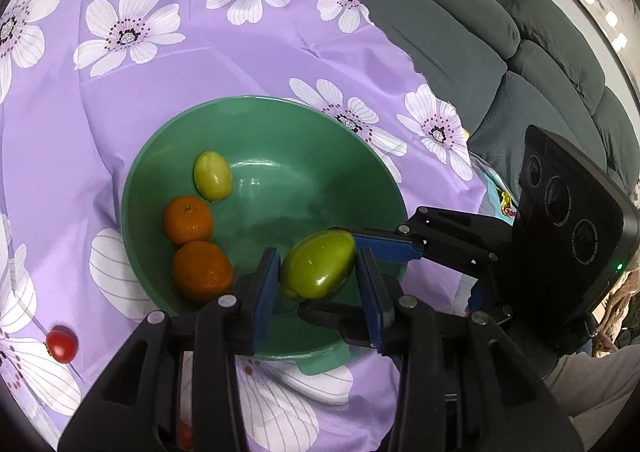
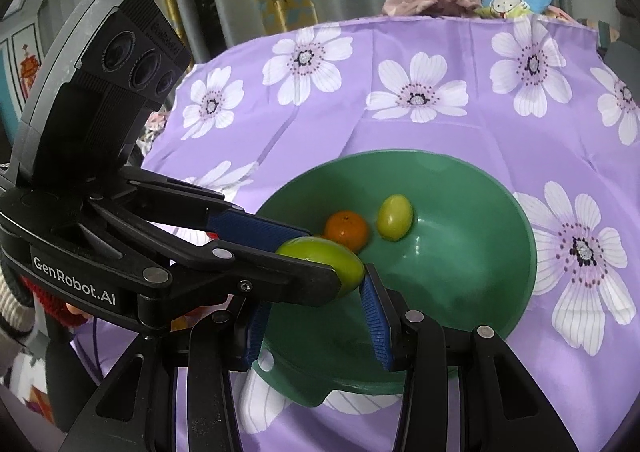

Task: Organize fruits
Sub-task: 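Carry the green plum with the left tool into the green bowl and open, then move the open left tool back to the small yellow fruits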

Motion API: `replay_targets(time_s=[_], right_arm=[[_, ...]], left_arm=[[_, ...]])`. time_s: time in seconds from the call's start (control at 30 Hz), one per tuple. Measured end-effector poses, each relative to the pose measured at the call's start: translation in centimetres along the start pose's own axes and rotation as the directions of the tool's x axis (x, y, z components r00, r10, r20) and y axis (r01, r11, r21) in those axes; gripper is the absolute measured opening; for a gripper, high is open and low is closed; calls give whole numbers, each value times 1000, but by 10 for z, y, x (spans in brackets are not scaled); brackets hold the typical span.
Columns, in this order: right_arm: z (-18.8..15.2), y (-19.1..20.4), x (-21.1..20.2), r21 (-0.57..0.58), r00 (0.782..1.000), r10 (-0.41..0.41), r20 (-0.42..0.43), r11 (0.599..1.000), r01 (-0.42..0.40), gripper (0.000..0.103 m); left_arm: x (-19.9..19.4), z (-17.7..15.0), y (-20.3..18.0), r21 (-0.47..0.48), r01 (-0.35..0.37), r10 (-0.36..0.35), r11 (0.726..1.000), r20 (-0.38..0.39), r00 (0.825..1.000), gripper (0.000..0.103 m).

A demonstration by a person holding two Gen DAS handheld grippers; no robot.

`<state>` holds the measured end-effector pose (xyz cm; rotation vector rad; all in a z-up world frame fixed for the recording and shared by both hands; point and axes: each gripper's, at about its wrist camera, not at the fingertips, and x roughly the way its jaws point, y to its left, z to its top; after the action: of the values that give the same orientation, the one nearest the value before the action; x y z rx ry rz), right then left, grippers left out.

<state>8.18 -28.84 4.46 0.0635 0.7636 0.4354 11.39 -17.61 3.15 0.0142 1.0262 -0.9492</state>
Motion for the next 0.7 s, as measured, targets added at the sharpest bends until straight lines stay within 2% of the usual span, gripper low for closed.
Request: replay_targets(time_s=[0.53,0.7], right_arm=[[-1,5,6,-7,998,-37,-44,999,37,44],[1,6,5,6,997,-62,-53,998,63,47]], left_arm=[[7,-5,4,-22,-24,23,999,-9,1000,40],[2,-9,3,-31,-64,65,997,17,998,55]])
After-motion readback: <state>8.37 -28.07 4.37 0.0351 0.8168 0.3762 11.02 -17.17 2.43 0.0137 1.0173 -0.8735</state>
